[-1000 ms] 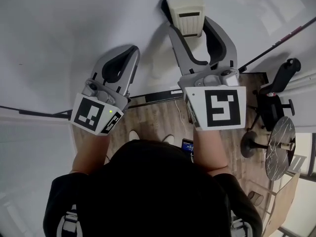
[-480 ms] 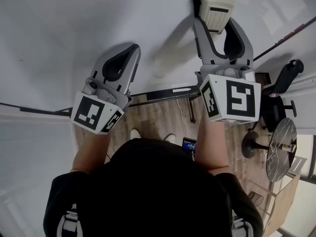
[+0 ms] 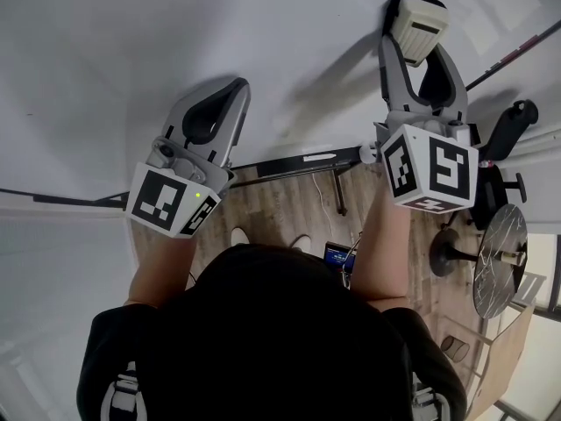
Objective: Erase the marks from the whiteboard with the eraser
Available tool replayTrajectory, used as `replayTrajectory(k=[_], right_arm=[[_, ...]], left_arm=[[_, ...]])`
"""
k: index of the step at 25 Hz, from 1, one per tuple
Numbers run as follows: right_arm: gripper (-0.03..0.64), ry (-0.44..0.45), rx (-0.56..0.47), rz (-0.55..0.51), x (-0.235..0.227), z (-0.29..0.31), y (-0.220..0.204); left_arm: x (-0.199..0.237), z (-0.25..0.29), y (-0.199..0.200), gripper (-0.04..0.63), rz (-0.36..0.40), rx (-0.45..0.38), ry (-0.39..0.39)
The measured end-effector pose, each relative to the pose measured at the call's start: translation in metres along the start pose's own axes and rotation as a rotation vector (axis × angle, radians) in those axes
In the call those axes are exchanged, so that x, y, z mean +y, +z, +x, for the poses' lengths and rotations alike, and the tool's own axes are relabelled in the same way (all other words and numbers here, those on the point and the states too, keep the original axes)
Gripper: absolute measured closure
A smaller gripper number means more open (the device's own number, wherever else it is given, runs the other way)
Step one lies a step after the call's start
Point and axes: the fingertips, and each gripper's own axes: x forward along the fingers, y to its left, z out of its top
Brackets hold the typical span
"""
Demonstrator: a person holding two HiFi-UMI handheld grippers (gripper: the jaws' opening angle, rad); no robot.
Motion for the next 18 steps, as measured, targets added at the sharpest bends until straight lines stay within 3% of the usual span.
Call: replayTrajectory(k=[5, 11, 15, 18], right_arm=[[0.38, 0.053, -0.05, 0.035, 0.001, -0.013, 0.002], [0.38, 0.218, -0.088, 0.167, 0.025, -0.046, -0.019], [0.38, 0.332, -0.067, 0.262, 0.048, -0.073, -0.041], [0.38, 0.395, -0.023, 0.261, 0.062, -0.082, -0.053]], left_arm=[[-0.001, 0.001, -0.005, 0.589, -0.006, 0.01, -0.02], [-0.005, -0.01, -0.027, 0.589, -0.016, 0.026, -0.035], [-0.008, -0.024, -0.037, 0.589, -0.023, 0.024, -0.047], [-0.01, -0.026, -0.035, 0.589, -0.031, 0.045, -0.061]])
